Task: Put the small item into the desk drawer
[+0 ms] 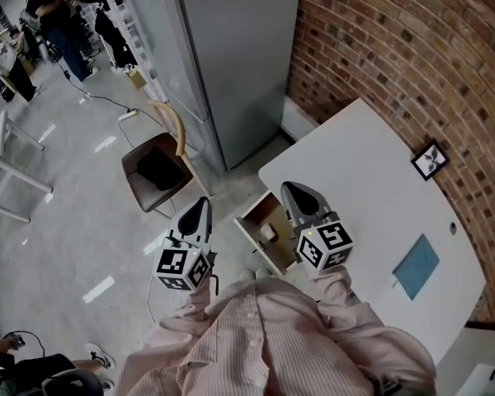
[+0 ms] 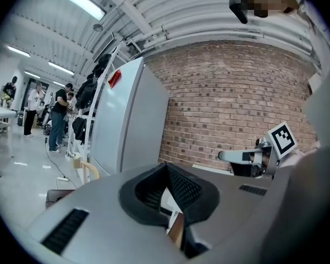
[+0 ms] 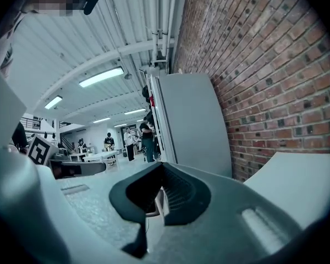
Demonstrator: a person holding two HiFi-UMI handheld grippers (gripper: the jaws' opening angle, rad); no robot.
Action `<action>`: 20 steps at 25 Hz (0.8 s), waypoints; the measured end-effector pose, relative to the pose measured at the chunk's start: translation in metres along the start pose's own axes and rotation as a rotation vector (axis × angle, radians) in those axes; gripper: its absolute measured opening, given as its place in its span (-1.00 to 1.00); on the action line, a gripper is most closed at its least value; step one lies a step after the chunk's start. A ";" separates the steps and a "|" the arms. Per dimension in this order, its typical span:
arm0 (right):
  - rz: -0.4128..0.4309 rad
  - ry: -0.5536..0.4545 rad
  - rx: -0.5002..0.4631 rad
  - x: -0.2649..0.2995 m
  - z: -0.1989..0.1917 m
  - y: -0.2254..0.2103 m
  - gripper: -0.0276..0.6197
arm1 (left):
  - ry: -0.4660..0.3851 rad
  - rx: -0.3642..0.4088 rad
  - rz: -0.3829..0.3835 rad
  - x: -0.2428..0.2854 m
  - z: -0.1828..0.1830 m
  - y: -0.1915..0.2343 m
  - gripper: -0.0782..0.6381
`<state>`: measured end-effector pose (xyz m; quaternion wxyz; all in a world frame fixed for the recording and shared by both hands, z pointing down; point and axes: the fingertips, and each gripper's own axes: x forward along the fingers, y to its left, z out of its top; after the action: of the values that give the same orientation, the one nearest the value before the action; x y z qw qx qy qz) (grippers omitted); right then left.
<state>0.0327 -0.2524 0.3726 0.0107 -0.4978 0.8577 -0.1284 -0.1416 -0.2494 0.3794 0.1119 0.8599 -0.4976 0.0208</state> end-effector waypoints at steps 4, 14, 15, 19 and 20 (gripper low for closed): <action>0.003 -0.052 0.007 -0.005 0.019 -0.004 -0.90 | -0.039 0.011 0.003 -0.001 0.015 -0.001 -0.78; -0.012 -0.089 -0.026 -0.015 0.044 -0.015 -0.90 | -0.093 0.035 0.028 -0.006 0.037 0.004 -0.78; -0.015 -0.090 -0.032 -0.015 0.045 -0.016 -0.90 | -0.095 0.038 0.029 -0.006 0.038 0.005 -0.78; -0.025 -0.088 -0.054 -0.014 0.045 -0.015 -0.90 | -0.087 0.038 0.031 -0.007 0.037 0.007 -0.78; -0.026 -0.086 -0.055 -0.013 0.044 -0.015 -0.90 | -0.084 0.037 0.032 -0.007 0.036 0.008 -0.78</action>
<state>0.0588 -0.2573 0.3322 0.0320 -0.5141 0.8531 -0.0834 -0.1546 -0.2549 0.3445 0.0748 0.8539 -0.5151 -0.0046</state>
